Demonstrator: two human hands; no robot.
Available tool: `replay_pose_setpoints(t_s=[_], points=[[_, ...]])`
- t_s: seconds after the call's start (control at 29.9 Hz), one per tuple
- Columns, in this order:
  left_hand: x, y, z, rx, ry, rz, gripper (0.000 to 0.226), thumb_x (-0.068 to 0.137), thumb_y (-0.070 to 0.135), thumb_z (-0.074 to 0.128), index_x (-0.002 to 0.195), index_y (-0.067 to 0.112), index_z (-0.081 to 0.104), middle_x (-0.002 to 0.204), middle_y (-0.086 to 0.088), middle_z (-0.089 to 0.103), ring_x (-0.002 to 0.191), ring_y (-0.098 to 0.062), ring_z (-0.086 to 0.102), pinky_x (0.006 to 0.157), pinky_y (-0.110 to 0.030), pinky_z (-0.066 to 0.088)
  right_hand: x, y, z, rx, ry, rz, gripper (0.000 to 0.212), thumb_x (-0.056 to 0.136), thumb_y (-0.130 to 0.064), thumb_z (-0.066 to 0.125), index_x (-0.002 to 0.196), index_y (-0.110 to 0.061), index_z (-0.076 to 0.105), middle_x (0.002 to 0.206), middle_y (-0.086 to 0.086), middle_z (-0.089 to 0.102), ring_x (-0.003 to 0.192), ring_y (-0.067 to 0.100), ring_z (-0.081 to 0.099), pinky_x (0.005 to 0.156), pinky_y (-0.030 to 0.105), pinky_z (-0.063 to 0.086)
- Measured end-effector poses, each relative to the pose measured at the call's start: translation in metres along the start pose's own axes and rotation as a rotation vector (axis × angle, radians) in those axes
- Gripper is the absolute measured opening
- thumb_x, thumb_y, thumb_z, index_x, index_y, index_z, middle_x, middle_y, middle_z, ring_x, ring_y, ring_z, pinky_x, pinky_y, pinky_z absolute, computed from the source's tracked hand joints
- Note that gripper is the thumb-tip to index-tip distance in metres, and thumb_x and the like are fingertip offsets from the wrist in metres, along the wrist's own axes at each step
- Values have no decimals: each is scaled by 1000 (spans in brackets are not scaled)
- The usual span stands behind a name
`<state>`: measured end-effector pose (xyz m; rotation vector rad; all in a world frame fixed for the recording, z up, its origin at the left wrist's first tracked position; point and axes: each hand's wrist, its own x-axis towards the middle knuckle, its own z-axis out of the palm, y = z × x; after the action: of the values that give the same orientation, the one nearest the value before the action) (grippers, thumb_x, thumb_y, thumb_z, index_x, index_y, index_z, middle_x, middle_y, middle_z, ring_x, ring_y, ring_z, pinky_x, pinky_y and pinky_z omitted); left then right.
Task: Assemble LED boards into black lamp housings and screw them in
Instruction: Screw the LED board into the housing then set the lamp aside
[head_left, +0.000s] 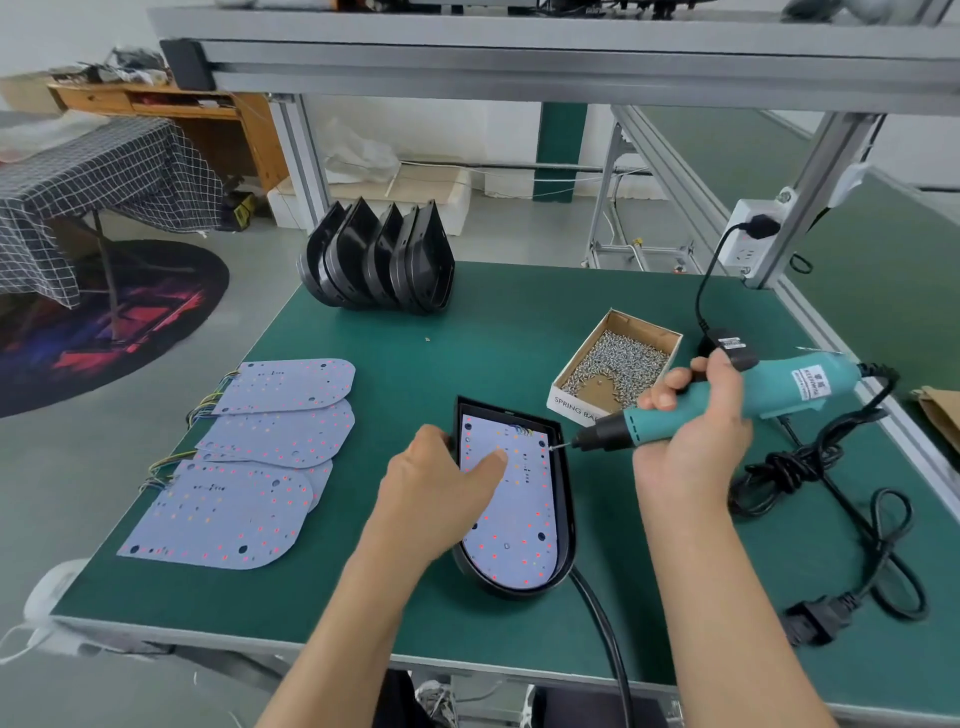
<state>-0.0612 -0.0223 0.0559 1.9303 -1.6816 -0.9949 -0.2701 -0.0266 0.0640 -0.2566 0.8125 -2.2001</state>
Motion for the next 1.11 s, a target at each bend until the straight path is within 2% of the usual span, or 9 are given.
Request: replay_pose_setpoints(t_s=[0.1,0.17,0.3,0.37,0.47,0.6,0.77,0.97,1.11], points=[[4,2,9,-34,-38,-16,37,88,43,68,104,16,49,99,-1,62,83,-23,68,70,-39,59,0,7,-2,-41,7,-23,23,96,-20,68,76,-17,57,68,3,54,50,15,42,52,27,39],[3,2,11,-56,-30,-19,35,90,36,68,107,14,47,99,-5,63,82,-29,70,70,-43,61,-1,9,-3,-59,14,-37,25,95,-20,69,72,-19,59,67,4,55,49,16,43,52,27,39],[-1,3,12,-49,36,5,38,90,35,69,114,15,48,99,0,60,84,-23,65,70,-35,56,-1,9,-1,-97,14,-64,21,94,-19,70,82,-14,53,65,4,55,49,17,42,53,26,38],[-2,4,12,-52,56,12,35,90,34,69,113,17,48,99,1,59,88,-23,63,74,-38,55,-2,8,1,-100,4,-78,21,93,-19,70,79,-15,55,65,4,55,48,17,42,52,27,38],[-5,6,14,-53,90,26,33,91,33,68,113,18,48,99,2,59,90,-21,57,72,-34,44,-4,8,4,-107,-14,-89,22,93,-17,70,73,-18,59,65,5,55,49,18,42,52,28,37],[-9,7,15,-53,116,40,32,92,32,66,114,18,47,102,0,60,98,-26,54,75,-34,39,-6,8,7,-119,-21,-105,20,92,-16,70,76,-17,57,64,6,55,48,18,42,51,28,38],[-11,7,16,-46,134,34,30,94,32,65,111,16,46,97,3,56,91,-23,52,73,-34,39,-9,11,9,-121,-45,-124,25,91,-17,71,68,-25,63,62,6,55,47,19,42,53,30,38],[-13,9,15,-42,137,39,29,94,31,65,109,17,45,93,2,56,90,-24,53,74,-36,41,-11,13,8,-149,-46,-126,21,87,-22,72,79,-14,54,62,7,54,47,19,42,52,30,38],[-15,10,15,-40,147,41,28,94,31,64,107,18,43,90,2,55,82,-15,50,72,-36,40,-13,13,8,-163,-57,-152,22,86,-23,72,77,-13,54,61,8,55,46,20,42,52,29,40]])
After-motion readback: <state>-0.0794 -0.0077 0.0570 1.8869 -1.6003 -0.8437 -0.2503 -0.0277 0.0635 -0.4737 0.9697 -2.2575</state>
